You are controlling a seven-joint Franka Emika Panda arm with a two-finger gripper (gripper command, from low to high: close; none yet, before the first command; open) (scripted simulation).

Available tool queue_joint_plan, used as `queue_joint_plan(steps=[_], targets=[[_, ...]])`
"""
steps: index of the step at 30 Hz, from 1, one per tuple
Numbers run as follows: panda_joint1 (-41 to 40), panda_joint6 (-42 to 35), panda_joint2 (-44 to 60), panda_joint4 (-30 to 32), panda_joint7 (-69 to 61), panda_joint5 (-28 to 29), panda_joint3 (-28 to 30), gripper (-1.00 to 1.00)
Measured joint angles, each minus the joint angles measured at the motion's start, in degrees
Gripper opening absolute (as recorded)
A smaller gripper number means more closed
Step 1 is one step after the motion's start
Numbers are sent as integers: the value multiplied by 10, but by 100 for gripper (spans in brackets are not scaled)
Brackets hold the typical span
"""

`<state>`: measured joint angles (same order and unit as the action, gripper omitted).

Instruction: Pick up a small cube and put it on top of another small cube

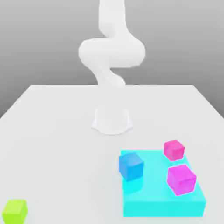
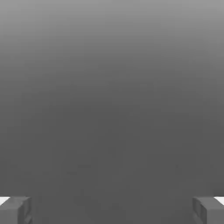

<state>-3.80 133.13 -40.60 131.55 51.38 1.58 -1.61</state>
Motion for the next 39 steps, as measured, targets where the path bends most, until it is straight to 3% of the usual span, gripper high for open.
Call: queue_joint_plan(steps=[10, 18, 23, 30, 34, 35, 39], targets=[[-128, 53, 213, -10, 230, 72, -40, 0], [-192, 97, 378, -16, 395, 107, -25, 0], [-220, 128, 477, -19, 473, 93, -9, 0], [-255, 176, 608, -22, 539, 12, 3, 0], [-261, 233, 690, -37, 547, -2, 4, 0], [-260, 247, 709, -41, 548, -1, 5, -100], [-260, 248, 709, -41, 548, -1, 5, -100]])
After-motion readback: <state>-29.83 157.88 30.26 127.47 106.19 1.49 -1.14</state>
